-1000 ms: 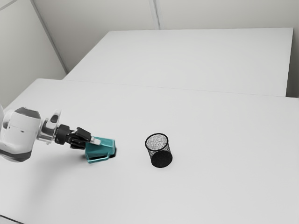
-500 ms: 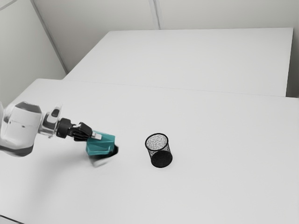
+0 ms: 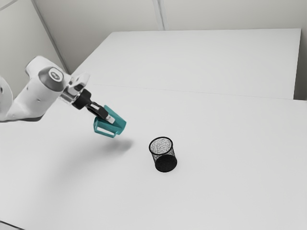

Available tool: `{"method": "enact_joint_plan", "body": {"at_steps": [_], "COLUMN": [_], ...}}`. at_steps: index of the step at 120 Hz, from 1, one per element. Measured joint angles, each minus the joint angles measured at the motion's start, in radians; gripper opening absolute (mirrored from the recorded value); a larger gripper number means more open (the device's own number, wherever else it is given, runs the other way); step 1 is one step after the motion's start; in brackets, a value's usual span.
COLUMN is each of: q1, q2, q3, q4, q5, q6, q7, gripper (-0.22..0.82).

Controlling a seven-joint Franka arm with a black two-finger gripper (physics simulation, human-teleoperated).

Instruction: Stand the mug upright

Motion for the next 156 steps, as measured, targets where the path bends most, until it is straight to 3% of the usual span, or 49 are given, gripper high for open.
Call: {"method": "enact_joint_plan", "body": {"at_steps": [24,46,96,141,156], "q1": [-0.042,-0.073,-0.114,-0.127,-0.127], "q2": [0.055,0.104,0.067,0.073,0.072], "q3": [-0.028,-0.037,-0.04,-0.041,-0.041], "q4": [0.099,0.111,-0.038,-0.071,-0.072], "q5": [0.289,0.439,0.588,0.632,0.632], "q6": [0.031,0.053,0.174,0.244,0.25], "q7": [-0.061,-0.112,-0.21,-0.276,-0.294], "gripper": [-0.18,-0.18,-0.18,-0.18,-0.12]}}
